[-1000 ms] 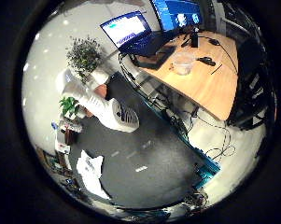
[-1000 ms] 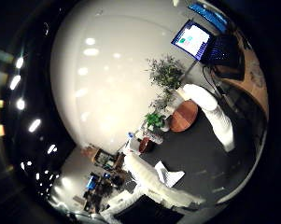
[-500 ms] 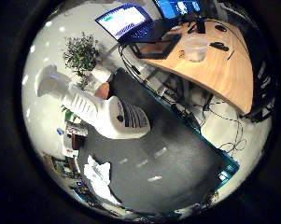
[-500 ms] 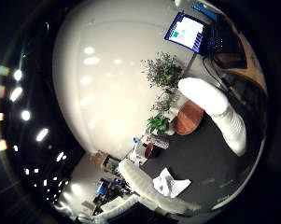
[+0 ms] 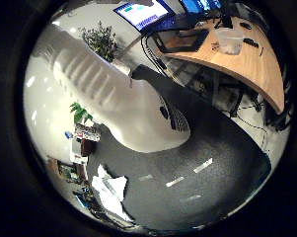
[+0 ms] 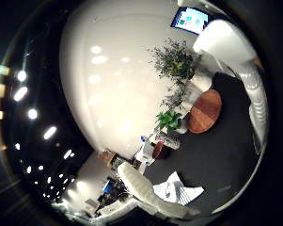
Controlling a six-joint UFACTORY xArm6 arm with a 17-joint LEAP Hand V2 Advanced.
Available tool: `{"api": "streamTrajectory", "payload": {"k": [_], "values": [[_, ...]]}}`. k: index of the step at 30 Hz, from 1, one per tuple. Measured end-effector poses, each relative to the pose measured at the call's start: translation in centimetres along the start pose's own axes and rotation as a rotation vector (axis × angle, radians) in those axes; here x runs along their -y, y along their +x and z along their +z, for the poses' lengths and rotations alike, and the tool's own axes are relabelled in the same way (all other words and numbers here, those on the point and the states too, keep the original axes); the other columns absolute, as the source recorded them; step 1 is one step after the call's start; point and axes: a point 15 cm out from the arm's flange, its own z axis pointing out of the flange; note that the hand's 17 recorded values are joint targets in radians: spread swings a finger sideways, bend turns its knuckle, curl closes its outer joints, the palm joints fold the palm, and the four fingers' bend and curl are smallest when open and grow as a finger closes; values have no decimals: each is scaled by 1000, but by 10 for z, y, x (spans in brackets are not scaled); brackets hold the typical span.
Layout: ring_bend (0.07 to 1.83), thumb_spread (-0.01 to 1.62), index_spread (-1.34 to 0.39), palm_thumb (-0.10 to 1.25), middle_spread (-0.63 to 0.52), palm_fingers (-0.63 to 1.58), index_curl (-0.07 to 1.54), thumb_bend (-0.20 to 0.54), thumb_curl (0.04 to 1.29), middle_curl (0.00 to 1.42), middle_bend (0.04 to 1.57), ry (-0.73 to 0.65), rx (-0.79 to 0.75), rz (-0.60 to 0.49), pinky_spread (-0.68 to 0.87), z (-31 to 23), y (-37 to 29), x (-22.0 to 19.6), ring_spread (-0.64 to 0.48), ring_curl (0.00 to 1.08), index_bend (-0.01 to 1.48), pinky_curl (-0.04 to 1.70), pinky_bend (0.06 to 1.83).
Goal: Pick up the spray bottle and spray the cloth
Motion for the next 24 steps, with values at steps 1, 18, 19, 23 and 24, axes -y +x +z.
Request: {"api": "streamTrajectory", "payload": {"k": [1,18,19,23,24], "values": [[285,1038,-66,341,269,38,279,-28,368,312,193,-3,-3,7,605,1,4,-2,372,254,164,226,826],[298,1037,-62,351,260,68,273,-25,371,317,196,-12,-27,48,607,12,54,-7,369,257,160,235,836],[300,1036,-62,353,258,72,273,-26,372,318,197,-13,-26,47,609,13,53,-6,367,258,159,234,839],[332,1035,-71,354,250,126,268,-28,373,325,210,-11,-18,53,615,16,52,-6,350,263,156,231,846],[351,1038,-75,356,244,142,267,-27,373,325,211,-10,-10,52,618,17,49,-5,346,268,155,230,843]]}}
